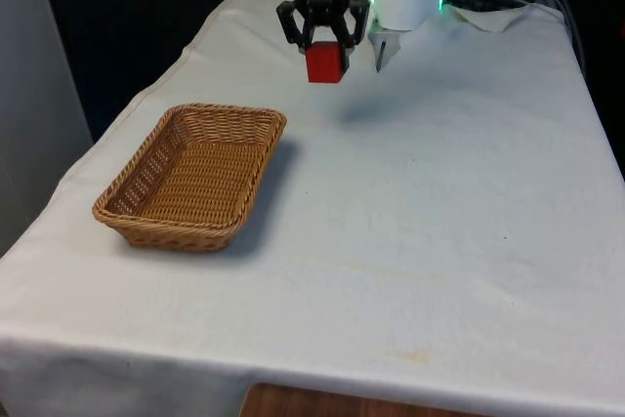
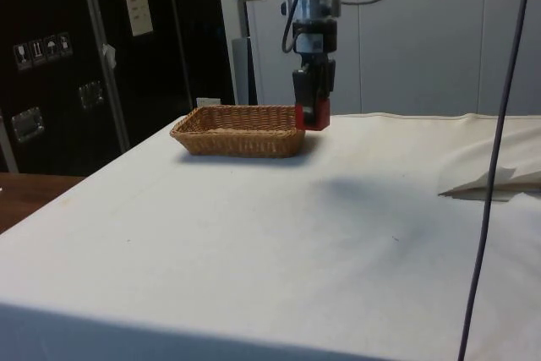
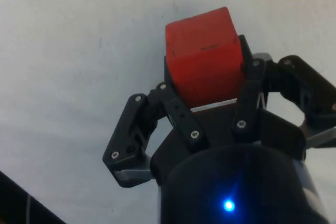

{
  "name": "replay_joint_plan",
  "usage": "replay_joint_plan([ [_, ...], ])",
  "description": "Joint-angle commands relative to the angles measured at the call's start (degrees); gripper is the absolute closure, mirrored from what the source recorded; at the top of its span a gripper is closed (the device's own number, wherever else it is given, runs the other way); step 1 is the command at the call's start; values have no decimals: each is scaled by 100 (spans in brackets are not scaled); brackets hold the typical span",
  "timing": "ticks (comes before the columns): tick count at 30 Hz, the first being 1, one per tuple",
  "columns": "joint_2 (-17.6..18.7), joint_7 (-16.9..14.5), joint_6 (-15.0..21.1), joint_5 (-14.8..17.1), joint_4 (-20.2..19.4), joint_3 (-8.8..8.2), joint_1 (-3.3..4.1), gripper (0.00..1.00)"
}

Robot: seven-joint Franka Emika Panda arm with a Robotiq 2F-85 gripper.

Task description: Pick up the cube and place it into the basket.

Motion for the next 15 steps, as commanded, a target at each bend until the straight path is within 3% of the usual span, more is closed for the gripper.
replay_joint_plan([
  [1, -34, 132, -120, -172, 40, -23, -11, 99],
  [4, -138, 160, -275, -229, 74, -29, -17, 99],
  [5, -132, 52, -223, -86, 63, -17, 0, 99],
  [7, -229, 189, -435, -281, 120, -34, -17, 99],
  [14, -441, 246, -802, -378, 229, -40, -23, 99],
  [15, -441, 149, -756, -269, 218, -46, -6, 99],
])
